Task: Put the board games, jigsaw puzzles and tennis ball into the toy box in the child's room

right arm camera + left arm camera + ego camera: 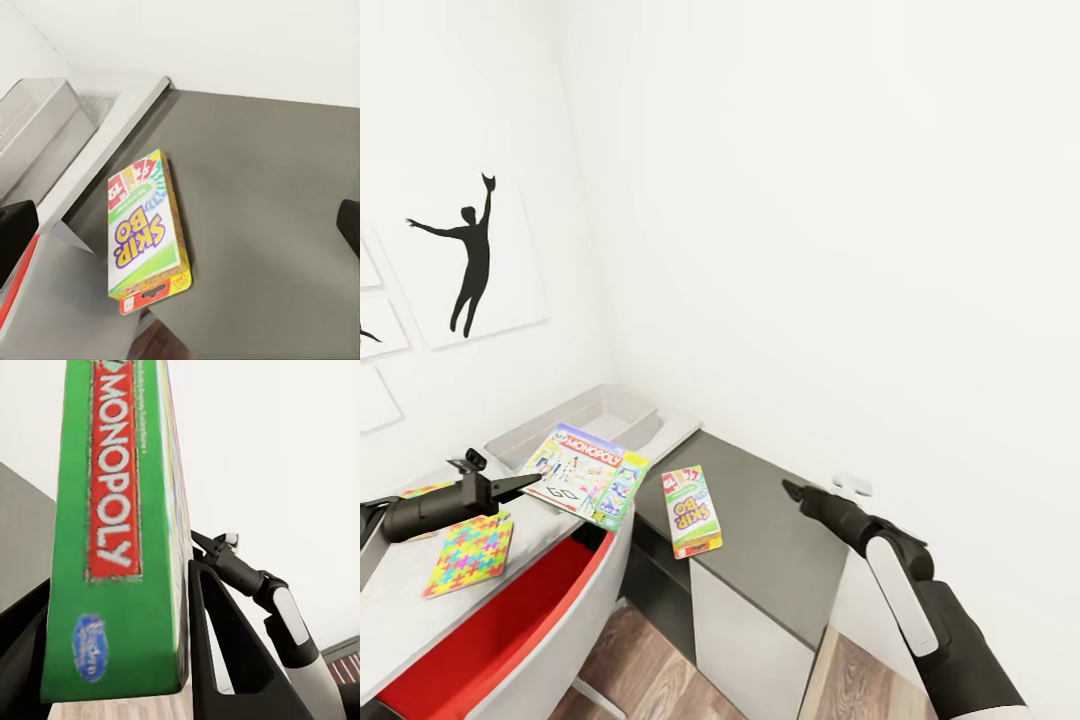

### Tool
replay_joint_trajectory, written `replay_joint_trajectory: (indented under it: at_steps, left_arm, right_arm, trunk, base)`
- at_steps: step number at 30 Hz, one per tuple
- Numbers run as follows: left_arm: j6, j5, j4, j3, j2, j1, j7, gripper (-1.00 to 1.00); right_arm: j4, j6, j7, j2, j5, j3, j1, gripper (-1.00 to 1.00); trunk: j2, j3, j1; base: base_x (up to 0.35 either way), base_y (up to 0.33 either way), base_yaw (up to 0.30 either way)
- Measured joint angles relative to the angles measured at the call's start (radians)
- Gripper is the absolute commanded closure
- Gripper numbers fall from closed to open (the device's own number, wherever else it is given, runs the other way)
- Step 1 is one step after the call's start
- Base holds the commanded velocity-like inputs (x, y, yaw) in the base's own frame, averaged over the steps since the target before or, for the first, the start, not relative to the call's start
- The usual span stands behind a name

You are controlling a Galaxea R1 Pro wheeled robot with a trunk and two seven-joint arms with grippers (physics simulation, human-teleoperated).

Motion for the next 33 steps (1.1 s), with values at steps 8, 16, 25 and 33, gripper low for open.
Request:
replay_joint_trajectory:
  at_steps: [8,16,25,33]
  left_arm:
    - [0.0,0.0,0.0,0.0,0.0,0.0,0.0,1.0]
    - [-0.001,0.0,0.0,0.0,0.0,0.0,0.0,1.0]
    - [0.0,0.001,0.0,0.0,-0.001,0.0,0.0,1.0]
    - [0.0,0.001,0.0,0.0,0.0,0.0,0.0,1.0]
  right_arm:
    - [0.001,-0.001,0.0,0.0,0.001,0.004,0.0,-1.0]
    - [0.0,-0.002,0.001,0.0,0.002,0.004,0.0,-1.0]
    - [0.001,-0.004,-0.001,0.002,0.003,0.036,0.0,-1.0]
    - [0.006,-0.005,-0.003,0.003,0.003,0.046,0.0,-1.0]
  trunk:
    - [0.0,0.0,0.0]
    - [0.0,0.0,0.0]
    - [0.0,0.0,0.0]
    - [0.0,0.0,0.0]
  base:
    - [-0.049,0.039,0.0]
    - [-0.038,0.018,0.0]
    - [0.0,-0.013,0.0]
    - [0.043,-0.174,0.117]
